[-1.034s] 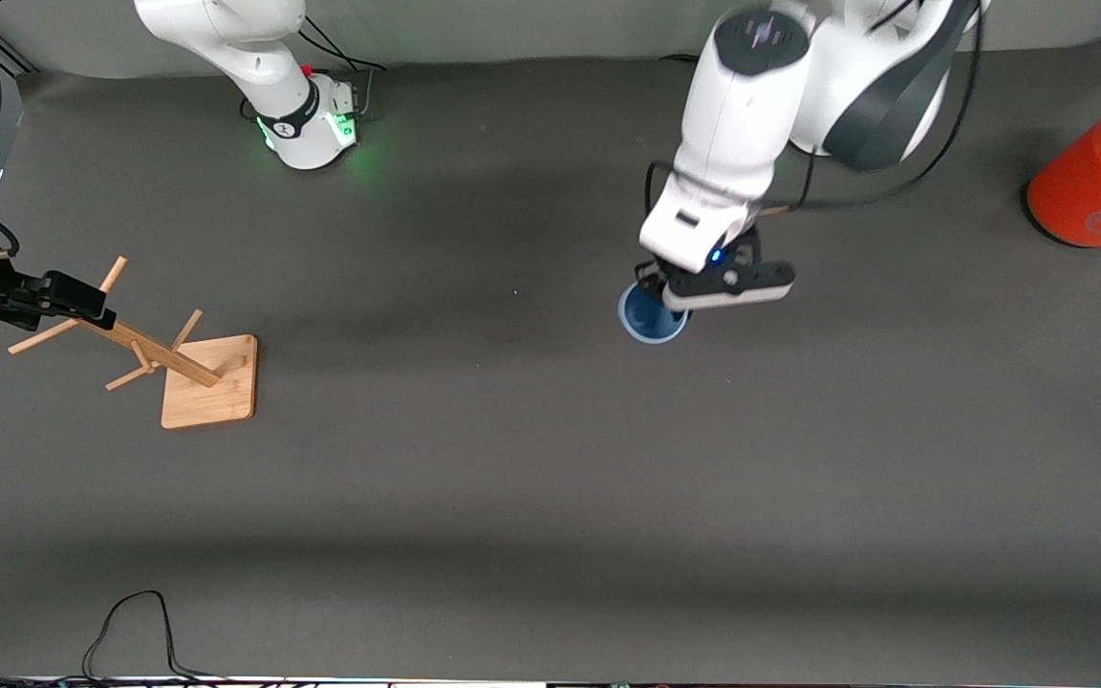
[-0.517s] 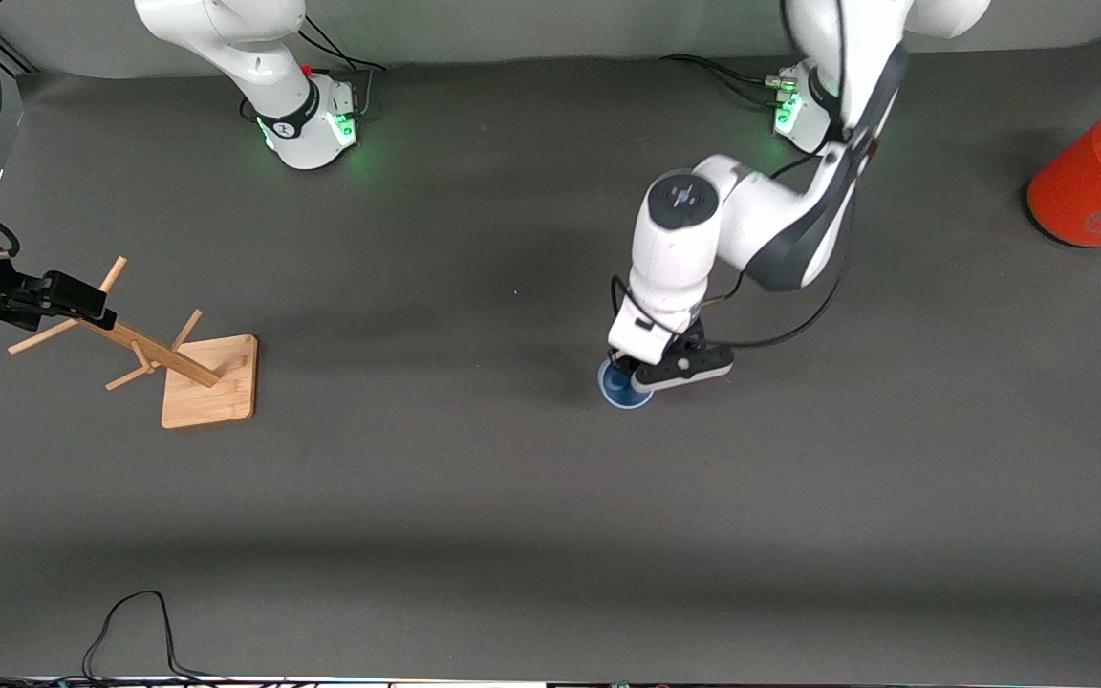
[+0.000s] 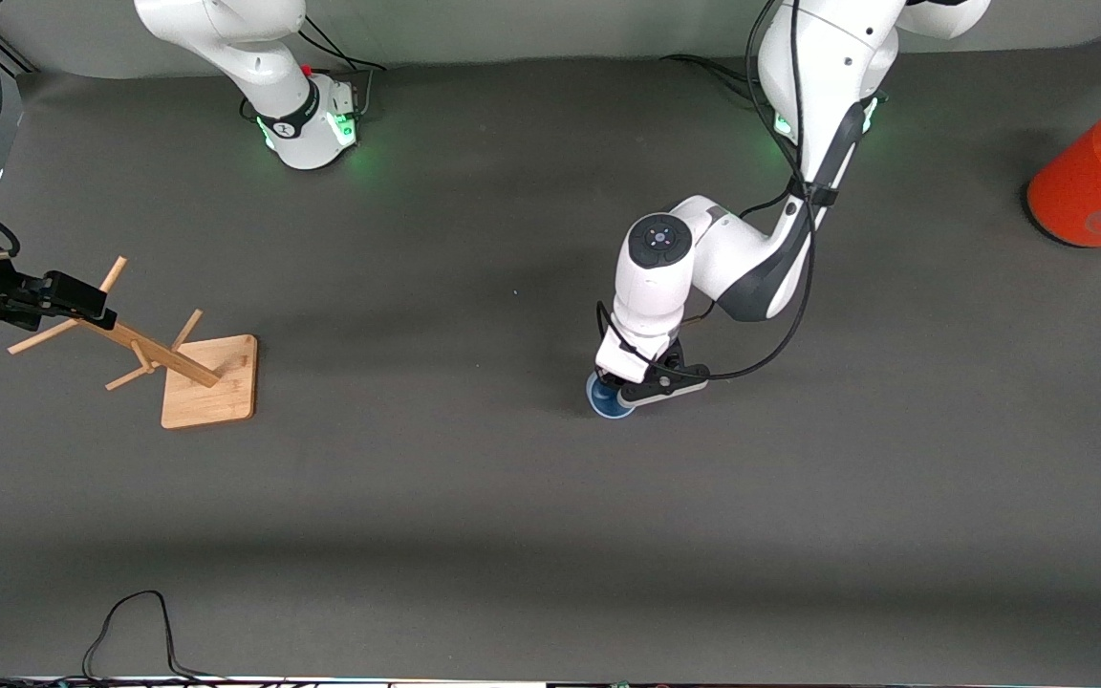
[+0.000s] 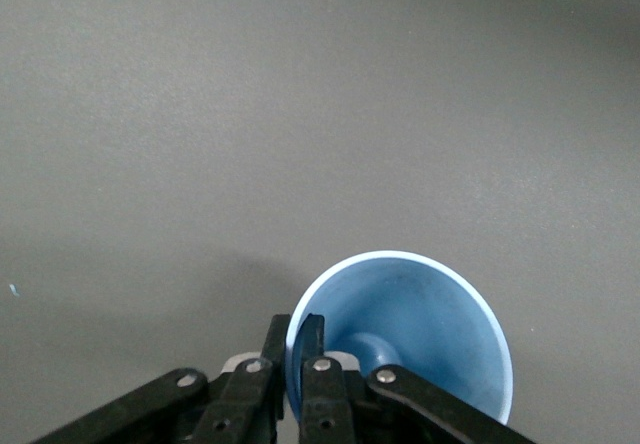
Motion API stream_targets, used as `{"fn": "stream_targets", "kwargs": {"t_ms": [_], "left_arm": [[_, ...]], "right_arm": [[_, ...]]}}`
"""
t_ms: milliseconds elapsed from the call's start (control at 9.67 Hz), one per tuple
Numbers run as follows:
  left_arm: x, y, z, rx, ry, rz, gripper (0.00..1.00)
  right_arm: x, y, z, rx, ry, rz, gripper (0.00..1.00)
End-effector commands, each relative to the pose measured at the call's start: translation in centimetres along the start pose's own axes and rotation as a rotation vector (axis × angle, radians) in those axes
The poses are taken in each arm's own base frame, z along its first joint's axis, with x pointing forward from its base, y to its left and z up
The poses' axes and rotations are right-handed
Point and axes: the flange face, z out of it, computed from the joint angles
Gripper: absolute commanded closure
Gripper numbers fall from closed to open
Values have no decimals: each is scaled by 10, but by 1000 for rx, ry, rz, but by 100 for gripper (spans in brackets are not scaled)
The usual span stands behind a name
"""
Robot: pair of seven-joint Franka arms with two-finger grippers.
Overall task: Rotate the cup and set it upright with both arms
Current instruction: 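Lift the cup and rotate it opening-up with the left gripper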
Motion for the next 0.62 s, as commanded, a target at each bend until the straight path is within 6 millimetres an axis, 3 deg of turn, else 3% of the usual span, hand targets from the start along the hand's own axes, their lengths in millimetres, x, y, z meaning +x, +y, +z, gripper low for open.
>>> {"fn": "stream_targets", "kwargs": {"t_ms": [0,517], "left_arm": [[-11,12,1,0,13,-19,100],[-37,24,8,44,130,-85,100]], "right_arm": [[-1,1,-1,-8,9,-21,0],[-1,1,-1,-8,9,-21,0]]}}
